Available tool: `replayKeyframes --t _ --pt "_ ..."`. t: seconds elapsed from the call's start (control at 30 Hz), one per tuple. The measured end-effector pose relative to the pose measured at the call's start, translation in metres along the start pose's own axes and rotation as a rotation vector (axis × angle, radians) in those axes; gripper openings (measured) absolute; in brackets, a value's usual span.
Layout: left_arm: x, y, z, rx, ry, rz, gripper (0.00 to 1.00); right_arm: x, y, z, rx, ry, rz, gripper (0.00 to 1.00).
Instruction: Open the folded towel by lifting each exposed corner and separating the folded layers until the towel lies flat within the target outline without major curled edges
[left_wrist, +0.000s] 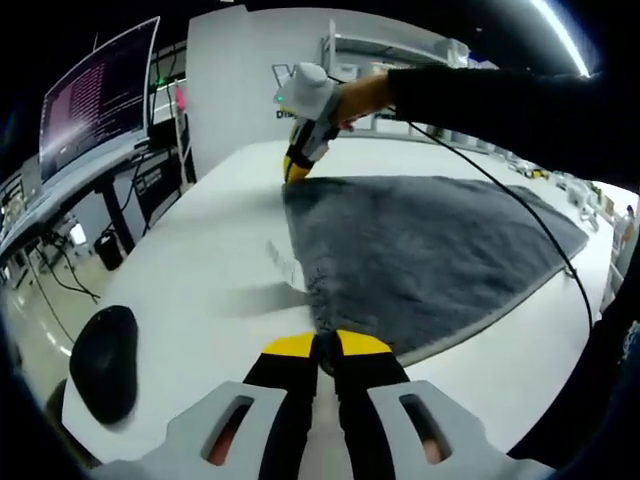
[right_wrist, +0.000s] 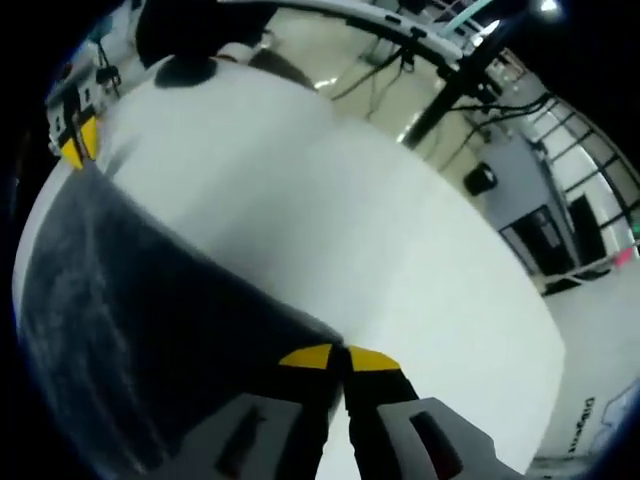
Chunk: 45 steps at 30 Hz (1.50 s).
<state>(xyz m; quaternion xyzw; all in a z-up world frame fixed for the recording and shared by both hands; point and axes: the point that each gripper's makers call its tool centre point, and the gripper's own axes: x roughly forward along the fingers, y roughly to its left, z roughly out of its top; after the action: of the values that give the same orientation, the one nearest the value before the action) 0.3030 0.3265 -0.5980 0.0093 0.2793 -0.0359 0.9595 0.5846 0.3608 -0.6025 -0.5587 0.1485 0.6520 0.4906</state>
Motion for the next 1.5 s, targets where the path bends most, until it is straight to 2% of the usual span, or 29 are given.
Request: replayKeyframes --t 0.13,0.27,0.53,0.83,1.07,1.33,1.5 --pt "0.0011 -0.0003 0.001 0.006 -0.005 0.003 0.04 0.004 -0.0062 0.0038 -0.067 0.01 -0.058 0.0" --pt "0.0014 0.0001 0.0015 0.013 -0.004 0.007 0.04 0.0051 -0.0084 0.005 -0.077 0.011 -0.076 0.0" --pt "-0.0001 0.0037 0.0018 0.023 -0.006 0.027 0.03 0.0052 -0.0088 0.0048 -0.016 -0.043 -0.078 0.0" --pt "-0.0005 0.0034 0.0011 0.027 -0.002 0.033 0.03 0.0055 -0.0072 0.0056 0.002 -0.066 -0.092 0.0" --pt "0.0 0.0028 0.0004 0.034 -0.001 0.024 0.03 0.0056 -0.008 0.0054 0.049 -0.087 -0.117 0.0" --pt "0.0002 0.0032 0.0003 0.047 0.013 0.028 0.03 0.0062 -0.0081 0.0064 0.036 -0.083 -0.122 0.0" --pt "0.0008 0.0043 0.0008 0.064 0.011 0.027 0.07 0.0032 -0.0085 0.0069 0.129 -0.136 -0.144 0.04"
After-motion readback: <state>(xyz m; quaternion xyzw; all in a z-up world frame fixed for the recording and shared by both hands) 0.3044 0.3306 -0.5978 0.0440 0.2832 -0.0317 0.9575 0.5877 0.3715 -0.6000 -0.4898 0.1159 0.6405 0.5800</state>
